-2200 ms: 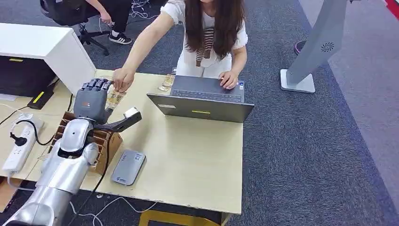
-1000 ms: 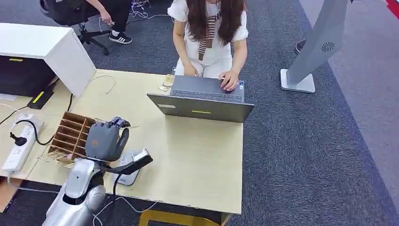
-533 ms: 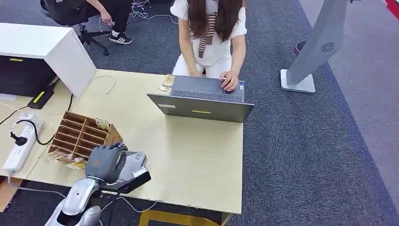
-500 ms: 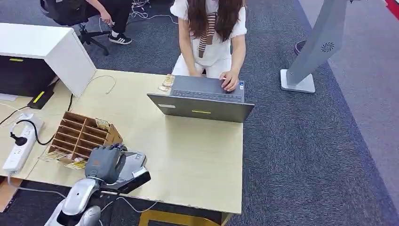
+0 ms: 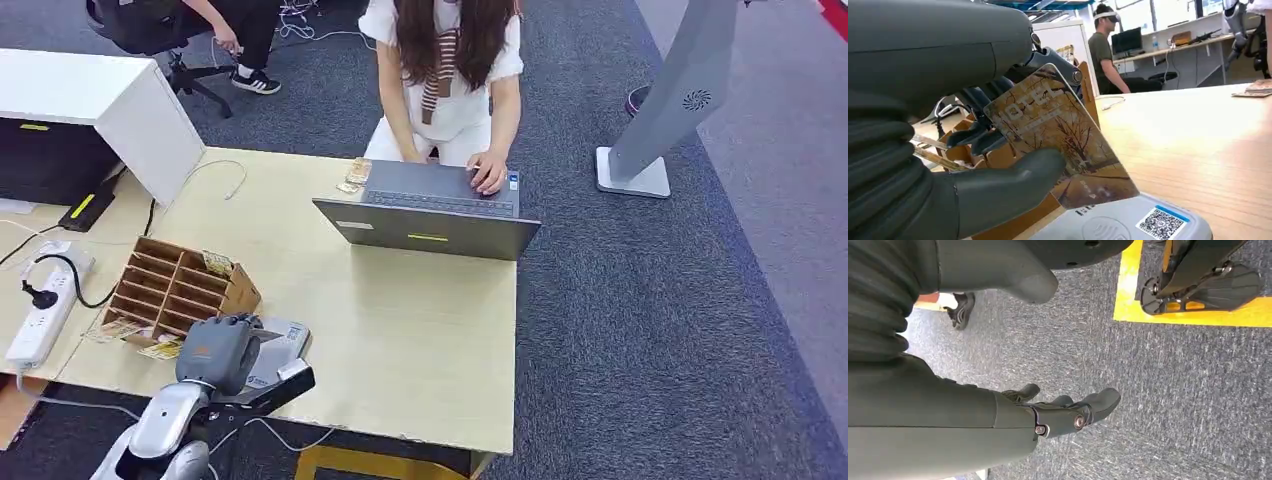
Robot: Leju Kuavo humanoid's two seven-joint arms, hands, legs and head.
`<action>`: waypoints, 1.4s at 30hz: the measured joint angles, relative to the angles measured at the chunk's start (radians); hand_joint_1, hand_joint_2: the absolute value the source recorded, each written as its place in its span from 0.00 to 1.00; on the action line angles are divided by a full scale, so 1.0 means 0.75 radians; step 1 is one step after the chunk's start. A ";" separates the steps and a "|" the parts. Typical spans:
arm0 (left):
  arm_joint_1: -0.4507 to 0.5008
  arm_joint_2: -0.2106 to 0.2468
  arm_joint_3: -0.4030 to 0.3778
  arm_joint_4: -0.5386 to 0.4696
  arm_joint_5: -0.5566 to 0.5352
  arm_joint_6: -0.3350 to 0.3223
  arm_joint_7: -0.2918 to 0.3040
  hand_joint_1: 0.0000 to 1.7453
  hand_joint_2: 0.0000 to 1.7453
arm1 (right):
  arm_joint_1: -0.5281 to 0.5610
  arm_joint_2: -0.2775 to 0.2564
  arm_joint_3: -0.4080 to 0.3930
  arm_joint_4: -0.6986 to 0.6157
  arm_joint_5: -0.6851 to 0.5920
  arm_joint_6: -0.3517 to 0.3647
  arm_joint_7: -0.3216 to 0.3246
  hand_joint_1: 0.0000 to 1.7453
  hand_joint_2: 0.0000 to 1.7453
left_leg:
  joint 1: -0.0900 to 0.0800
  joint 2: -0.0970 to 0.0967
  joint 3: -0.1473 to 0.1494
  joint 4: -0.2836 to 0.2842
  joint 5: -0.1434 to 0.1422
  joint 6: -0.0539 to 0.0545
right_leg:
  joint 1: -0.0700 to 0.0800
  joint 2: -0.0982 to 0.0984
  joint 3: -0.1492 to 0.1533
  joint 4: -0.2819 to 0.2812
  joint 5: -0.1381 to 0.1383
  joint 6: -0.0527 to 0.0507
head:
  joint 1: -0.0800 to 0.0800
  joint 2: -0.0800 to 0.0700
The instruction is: Pass the card to the sensor for recognition and then transmit it.
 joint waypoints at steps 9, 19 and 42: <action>0.001 0.018 0.000 0.021 -0.013 -0.056 0.024 1.00 1.00 | 0.000 0.000 -0.003 0.000 0.016 0.001 0.003 0.00 1.00 | 0.000 0.000 0.000 0.000 0.000 0.000 | 0.000 0.000 0.000 0.000 0.000 0.000 | 0.000 0.000; -0.001 0.034 0.000 0.026 -0.007 -0.090 0.034 1.00 1.00 | 0.000 0.000 -0.005 0.000 0.017 0.004 0.003 0.00 1.00 | 0.000 0.000 0.001 0.000 0.000 0.000 | 0.000 0.000 0.000 0.000 0.000 0.000 | 0.000 0.000; -0.307 -0.013 -0.031 0.001 -0.066 0.428 -0.102 1.00 1.00 | -0.003 0.000 -0.022 0.000 0.094 0.040 -0.020 0.00 1.00 | -0.001 -0.003 0.001 0.001 0.001 0.001 | -0.001 -0.001 0.001 0.000 0.002 0.002 | 0.001 0.000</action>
